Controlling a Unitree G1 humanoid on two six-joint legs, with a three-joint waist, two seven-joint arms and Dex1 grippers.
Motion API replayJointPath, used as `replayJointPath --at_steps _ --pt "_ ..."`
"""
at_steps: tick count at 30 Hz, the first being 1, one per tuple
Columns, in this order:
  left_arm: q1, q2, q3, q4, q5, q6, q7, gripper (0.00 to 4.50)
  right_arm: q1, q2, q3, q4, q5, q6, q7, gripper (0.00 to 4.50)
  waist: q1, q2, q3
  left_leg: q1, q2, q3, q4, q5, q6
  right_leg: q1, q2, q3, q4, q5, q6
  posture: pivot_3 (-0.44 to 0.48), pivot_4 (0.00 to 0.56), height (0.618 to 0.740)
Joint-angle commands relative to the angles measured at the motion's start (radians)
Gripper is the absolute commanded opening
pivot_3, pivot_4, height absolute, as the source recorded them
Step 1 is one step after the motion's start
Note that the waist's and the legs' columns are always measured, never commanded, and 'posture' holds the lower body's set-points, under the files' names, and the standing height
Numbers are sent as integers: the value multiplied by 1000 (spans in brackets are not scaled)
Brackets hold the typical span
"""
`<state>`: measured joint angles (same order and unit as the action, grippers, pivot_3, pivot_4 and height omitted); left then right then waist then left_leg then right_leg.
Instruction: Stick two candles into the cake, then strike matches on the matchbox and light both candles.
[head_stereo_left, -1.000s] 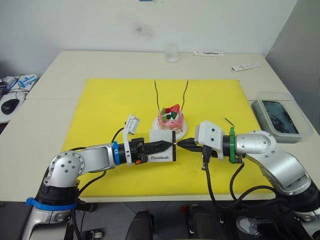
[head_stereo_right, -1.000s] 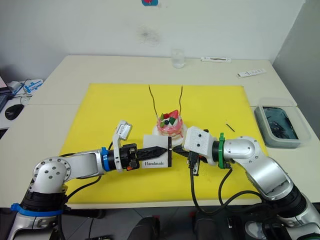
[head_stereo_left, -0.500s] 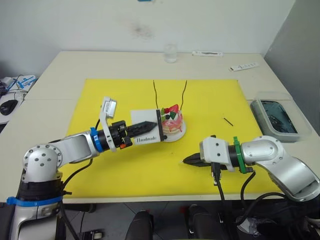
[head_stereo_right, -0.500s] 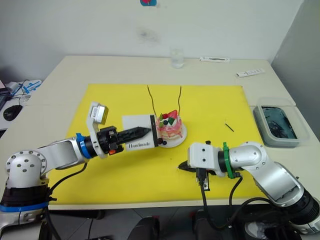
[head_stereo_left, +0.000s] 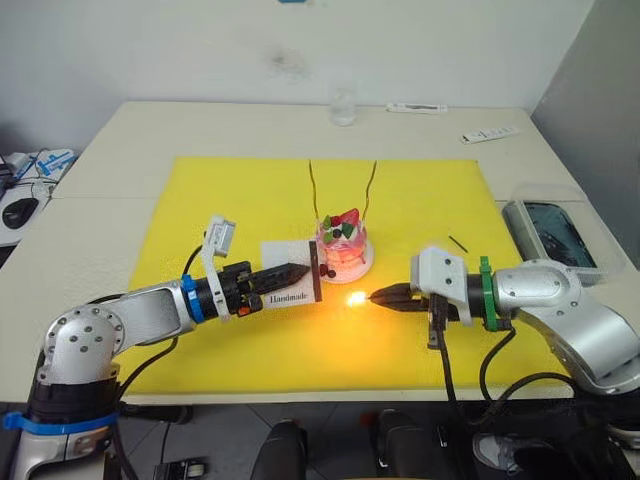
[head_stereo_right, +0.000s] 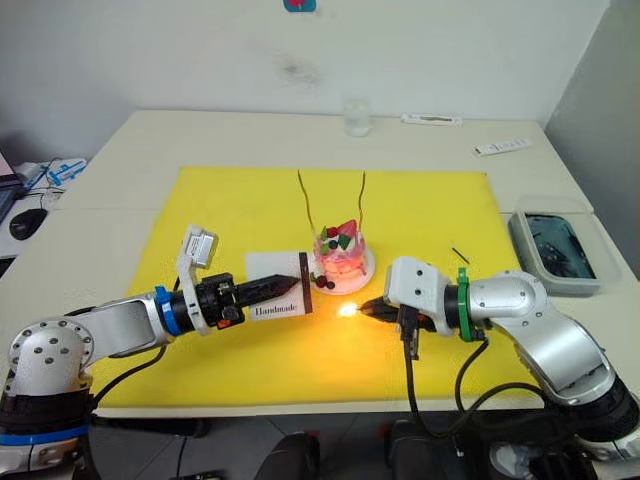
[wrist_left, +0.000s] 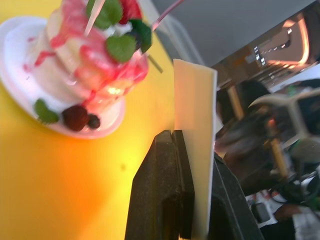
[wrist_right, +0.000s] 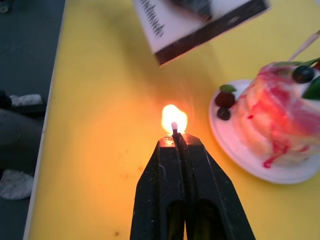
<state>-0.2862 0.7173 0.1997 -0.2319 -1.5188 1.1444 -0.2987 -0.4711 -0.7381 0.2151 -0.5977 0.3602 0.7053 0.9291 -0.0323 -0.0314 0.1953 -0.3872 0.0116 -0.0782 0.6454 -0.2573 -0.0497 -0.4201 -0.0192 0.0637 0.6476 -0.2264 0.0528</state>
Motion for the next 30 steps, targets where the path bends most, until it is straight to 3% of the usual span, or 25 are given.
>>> replayJointPath --at_steps 1,9,14,30 --pt "53 12 3 -52 71 -21 -57 0 -74 36 -42 -1 35 51 -49 18 -1 0 0 0 0 0 0 0 0 0 0 0 0 0 0 0 150 740" --pt "119 -5 -7 -70 187 -44 -126 0 -301 234 -1 104 1 180 -231 18 0 0 0 0 0 -1 0 0 0 0 0 -1 0 -1 -2 0 150 740" --pt "123 -30 -25 -60 254 -58 -155 0 -358 348 34 187 -58 178 -340 18 0 0 0 -1 0 -1 0 0 0 -1 0 -1 0 2 -5 0 150 740" --pt "129 -68 -20 -71 297 -42 -189 0 -426 460 25 333 -150 95 -441 18 -2 0 0 -2 1 -1 -1 0 0 -2 0 -1 0 3 -4 0 150 740"
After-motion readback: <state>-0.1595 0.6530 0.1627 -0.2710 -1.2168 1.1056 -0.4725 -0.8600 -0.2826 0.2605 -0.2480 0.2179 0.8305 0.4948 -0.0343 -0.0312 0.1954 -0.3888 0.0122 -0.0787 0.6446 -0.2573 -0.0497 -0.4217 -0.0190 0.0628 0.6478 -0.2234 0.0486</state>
